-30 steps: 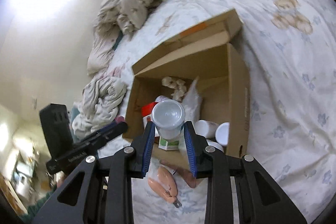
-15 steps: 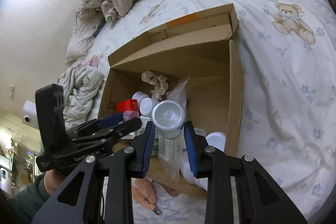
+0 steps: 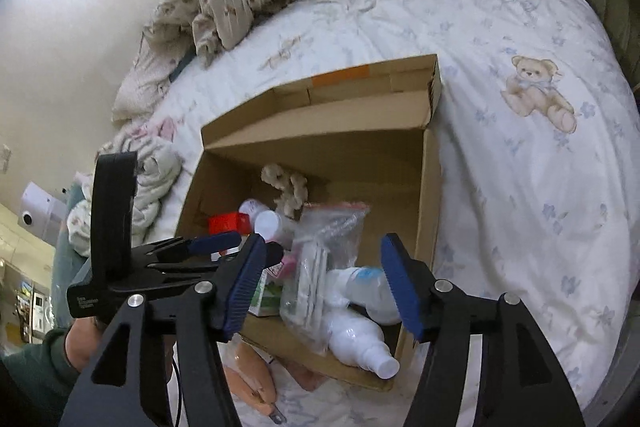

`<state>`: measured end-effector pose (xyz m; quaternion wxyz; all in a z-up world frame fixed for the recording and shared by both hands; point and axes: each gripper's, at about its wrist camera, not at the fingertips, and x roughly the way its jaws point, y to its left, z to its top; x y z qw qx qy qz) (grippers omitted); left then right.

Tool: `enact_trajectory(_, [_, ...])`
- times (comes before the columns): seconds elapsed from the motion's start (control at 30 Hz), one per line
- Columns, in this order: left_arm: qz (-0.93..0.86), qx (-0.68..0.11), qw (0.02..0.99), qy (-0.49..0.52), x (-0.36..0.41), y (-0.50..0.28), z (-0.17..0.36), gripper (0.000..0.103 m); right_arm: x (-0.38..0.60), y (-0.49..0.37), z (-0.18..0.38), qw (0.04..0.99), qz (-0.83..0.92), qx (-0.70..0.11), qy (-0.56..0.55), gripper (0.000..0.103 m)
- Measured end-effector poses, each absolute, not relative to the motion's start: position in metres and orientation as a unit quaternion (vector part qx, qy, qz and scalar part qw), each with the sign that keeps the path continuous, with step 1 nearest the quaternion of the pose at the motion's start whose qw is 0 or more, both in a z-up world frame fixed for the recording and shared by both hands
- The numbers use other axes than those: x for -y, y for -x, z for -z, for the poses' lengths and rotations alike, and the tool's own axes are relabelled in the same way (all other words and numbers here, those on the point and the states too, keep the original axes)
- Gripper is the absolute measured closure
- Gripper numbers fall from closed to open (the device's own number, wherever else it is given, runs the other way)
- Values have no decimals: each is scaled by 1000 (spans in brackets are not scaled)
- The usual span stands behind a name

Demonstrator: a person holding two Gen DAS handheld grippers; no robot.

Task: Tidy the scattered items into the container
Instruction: 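Carry the pink perfume bottle and blue-label bottle into the box and open both grippers, then grasp the peach plastic clip with the left gripper while the right gripper grasps the pink hand-shaped comb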

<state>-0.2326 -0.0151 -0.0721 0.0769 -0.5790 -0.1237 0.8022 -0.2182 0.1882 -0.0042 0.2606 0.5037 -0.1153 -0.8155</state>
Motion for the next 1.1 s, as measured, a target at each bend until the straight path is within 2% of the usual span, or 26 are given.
enact_trajectory(0.37, [-824,111,76,550,20,207,21,25,-200,218,-8,266,813,142,-498,38])
enact_trajectory(0.63, [-833,80,73,543,21,156,-7,25,-215,213,-21,267,814,168,-488,38])
enact_trajectory(0.77, [-843,49,59,533,15,122,-12,25,-228,207,-29,268,815,190,-477,38])
enact_trajectory(1.1, [-845,61,51,529,24,50,0,25,-269,178,-47,250,828,232,-444,38])
